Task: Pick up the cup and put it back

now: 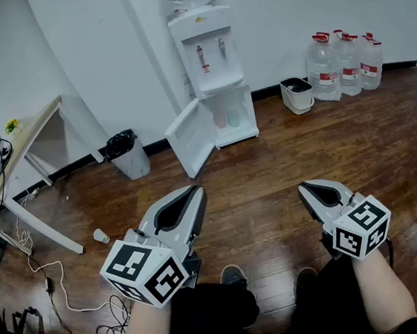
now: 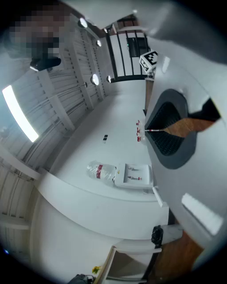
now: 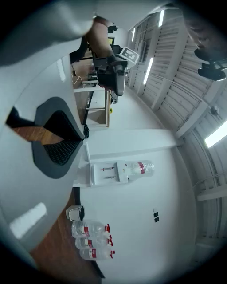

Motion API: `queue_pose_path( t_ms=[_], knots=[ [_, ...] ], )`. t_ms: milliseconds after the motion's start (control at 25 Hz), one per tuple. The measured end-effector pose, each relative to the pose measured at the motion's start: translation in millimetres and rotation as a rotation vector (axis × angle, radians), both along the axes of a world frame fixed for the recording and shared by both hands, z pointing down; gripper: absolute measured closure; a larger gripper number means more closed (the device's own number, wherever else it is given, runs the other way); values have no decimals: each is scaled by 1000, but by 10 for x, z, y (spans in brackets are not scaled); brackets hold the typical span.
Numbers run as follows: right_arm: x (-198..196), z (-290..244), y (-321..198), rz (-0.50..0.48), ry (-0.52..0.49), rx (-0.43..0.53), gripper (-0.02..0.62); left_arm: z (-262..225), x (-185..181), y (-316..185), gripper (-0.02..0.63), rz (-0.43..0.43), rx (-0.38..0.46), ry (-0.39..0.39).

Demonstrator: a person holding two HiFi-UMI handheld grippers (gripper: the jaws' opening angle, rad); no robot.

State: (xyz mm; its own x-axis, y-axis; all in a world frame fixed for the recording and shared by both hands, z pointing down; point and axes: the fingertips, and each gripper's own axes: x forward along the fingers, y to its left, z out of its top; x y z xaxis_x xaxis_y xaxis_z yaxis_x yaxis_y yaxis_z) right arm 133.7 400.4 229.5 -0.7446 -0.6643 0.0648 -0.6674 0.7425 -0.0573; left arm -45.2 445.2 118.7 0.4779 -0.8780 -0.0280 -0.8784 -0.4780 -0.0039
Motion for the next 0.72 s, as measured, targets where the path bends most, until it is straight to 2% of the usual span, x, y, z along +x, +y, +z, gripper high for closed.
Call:
queue_pose_path(
  t_ms=[160, 320, 400, 560, 720],
  knots=[
    [-42, 45, 57, 18, 17, 14, 594, 307, -140, -118, 511, -70, -23, 31],
    [-100, 30, -22, 32, -19, -37, 594, 398, -169, -134, 533, -57, -25, 105],
    [-137, -41, -8, 39, -53, -71, 594, 422, -134, -100, 571, -28, -18, 125],
    [-450, -494, 47, 15, -83, -85, 594, 339, -191, -153, 578, -4, -13, 115],
    [-714, -775, 44, -40, -36, -23, 594, 424, -143, -269, 578, -1, -6, 24]
  ],
)
